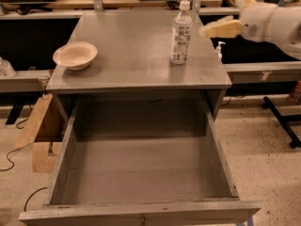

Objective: Pick blue plastic bottle from top drawer and place on counter

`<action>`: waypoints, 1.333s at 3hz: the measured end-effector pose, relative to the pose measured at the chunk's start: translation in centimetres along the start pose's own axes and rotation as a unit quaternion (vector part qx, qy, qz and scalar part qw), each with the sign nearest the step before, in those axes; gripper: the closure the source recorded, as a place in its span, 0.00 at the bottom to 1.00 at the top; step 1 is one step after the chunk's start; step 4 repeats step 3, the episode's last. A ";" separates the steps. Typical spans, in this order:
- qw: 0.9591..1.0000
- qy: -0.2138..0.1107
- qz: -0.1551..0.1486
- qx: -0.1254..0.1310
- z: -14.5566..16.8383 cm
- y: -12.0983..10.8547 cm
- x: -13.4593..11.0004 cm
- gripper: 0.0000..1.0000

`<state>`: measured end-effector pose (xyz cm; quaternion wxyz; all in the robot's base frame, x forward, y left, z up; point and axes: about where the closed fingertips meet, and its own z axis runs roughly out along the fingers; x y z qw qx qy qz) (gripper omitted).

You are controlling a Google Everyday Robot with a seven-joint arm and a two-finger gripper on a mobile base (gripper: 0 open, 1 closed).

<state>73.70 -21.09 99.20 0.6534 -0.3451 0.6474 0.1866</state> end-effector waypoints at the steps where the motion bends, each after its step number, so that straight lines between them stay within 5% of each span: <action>1: 0.996 0.029 -0.067 0.044 -8.8 1.7 -3.5 0.00; 2: 0.980 0.081 -0.149 0.101 -15.9 5.2 -6.8 0.00; 3: 0.947 0.163 -0.230 0.155 -20.9 10.2 -8.9 0.00; 4: 0.947 0.163 -0.230 0.155 -20.9 10.2 -8.9 0.00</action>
Offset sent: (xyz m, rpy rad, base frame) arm -0.2969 -0.0771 0.0782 -0.6420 -0.1509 -0.4219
